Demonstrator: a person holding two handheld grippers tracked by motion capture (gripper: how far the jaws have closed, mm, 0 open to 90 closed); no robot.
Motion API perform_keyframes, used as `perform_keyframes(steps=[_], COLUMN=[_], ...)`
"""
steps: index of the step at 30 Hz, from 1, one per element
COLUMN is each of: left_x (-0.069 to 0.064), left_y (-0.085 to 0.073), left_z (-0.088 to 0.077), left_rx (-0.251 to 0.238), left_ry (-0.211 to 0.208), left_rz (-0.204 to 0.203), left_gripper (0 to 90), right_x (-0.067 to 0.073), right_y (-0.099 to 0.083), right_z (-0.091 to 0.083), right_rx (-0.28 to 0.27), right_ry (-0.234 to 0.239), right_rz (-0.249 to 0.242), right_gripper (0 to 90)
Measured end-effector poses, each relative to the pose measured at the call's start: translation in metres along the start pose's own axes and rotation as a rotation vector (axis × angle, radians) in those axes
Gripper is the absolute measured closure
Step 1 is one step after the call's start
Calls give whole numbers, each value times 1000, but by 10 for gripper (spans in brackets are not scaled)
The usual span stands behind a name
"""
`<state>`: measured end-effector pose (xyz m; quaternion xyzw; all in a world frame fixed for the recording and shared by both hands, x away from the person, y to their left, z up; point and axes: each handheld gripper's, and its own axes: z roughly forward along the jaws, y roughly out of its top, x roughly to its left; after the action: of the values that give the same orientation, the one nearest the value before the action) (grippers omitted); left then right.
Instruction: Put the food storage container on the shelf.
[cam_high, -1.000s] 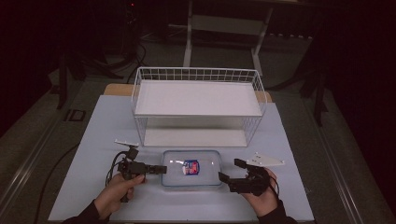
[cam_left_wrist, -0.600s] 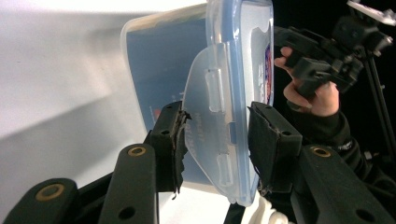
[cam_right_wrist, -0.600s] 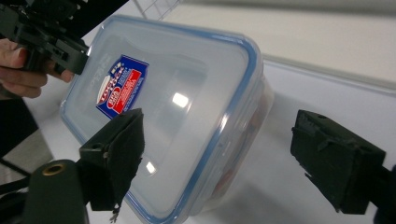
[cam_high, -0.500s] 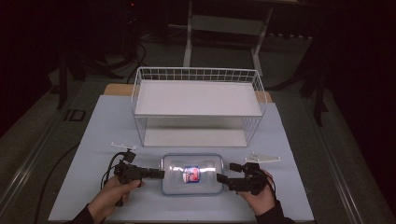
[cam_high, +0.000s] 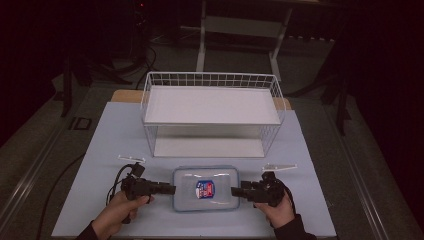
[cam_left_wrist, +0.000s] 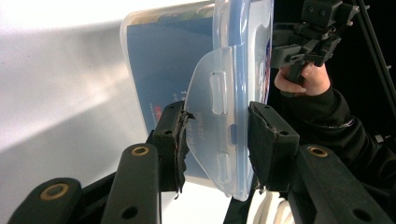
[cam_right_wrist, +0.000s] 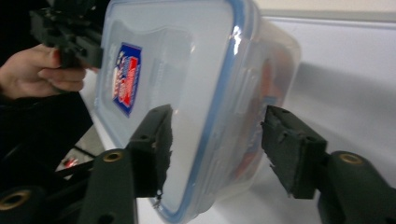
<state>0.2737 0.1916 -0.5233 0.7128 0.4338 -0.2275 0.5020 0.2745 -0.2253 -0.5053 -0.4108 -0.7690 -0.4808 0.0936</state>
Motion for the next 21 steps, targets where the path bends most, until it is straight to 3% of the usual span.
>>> perform_keyframes(steps=[2,9,10,13,21], left_x=[0,-3,-9,-16,-27], left_y=[0,-2,-4,-6,-4], left_z=[0,0,-1,0,-4], left_rx=[0,-7,-11,-17,-56], left_ry=[0,11,38,64,94], left_rz=[-1,4,27,41,49], left_gripper=[581,583,583,581,578], right_x=[-1,0,3,6,10], right_y=[0,0,-1,-3,-3], right_z=[1,-2,-3,-5,-8], right_rx=[10,11,12,11,-4], right_ry=[27,26,19,11,11], right_rz=[12,49,45,50,61], right_gripper=[470,506,513,518,520])
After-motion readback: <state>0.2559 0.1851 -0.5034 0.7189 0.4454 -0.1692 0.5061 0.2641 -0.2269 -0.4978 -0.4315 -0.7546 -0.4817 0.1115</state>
